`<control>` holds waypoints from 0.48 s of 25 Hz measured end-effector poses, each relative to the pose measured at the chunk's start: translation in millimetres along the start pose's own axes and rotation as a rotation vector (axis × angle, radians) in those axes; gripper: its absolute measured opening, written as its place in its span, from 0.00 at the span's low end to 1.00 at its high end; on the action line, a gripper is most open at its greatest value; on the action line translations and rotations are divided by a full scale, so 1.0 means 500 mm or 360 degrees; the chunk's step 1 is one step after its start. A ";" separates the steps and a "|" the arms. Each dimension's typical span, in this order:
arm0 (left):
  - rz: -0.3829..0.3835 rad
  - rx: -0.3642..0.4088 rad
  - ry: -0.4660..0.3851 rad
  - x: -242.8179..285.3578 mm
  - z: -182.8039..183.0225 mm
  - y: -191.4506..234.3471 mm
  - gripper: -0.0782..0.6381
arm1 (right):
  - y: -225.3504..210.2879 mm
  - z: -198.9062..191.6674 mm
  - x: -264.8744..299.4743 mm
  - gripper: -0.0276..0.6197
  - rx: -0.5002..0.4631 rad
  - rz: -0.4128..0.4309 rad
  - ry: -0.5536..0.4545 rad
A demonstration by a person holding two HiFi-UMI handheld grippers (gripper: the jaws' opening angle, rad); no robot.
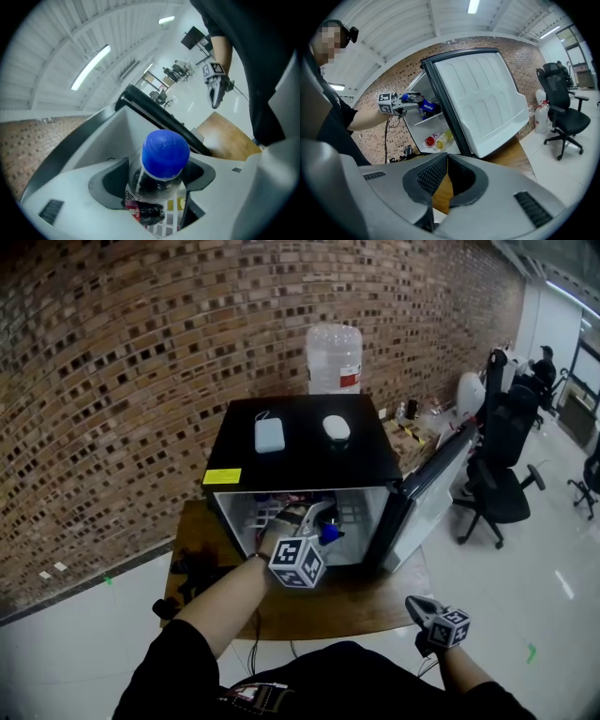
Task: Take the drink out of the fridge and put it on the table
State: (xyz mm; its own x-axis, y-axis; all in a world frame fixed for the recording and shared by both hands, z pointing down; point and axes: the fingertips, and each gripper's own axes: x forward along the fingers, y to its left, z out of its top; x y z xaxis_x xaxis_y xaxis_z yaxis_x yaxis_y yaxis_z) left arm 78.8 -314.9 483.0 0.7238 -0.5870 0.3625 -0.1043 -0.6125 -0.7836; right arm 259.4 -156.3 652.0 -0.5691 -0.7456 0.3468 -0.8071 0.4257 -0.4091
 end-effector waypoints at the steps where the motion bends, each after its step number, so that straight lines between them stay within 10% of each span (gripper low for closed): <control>1: -0.0006 -0.0059 -0.0025 -0.017 0.010 0.006 0.54 | 0.002 -0.001 0.005 0.07 -0.0003 0.0006 0.0001; 12: -0.0253 -0.0669 -0.0186 -0.186 0.084 -0.053 0.54 | 0.046 -0.003 0.060 0.07 -0.0043 0.0107 0.0051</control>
State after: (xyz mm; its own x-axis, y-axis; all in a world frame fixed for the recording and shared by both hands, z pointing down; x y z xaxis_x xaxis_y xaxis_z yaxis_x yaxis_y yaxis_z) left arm 42.9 -222.0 449.0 0.8228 -0.4195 0.3834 -0.2356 -0.8657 -0.4417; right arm 223.6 -168.3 654.6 -0.6265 -0.6983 0.3462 -0.7706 0.4883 -0.4096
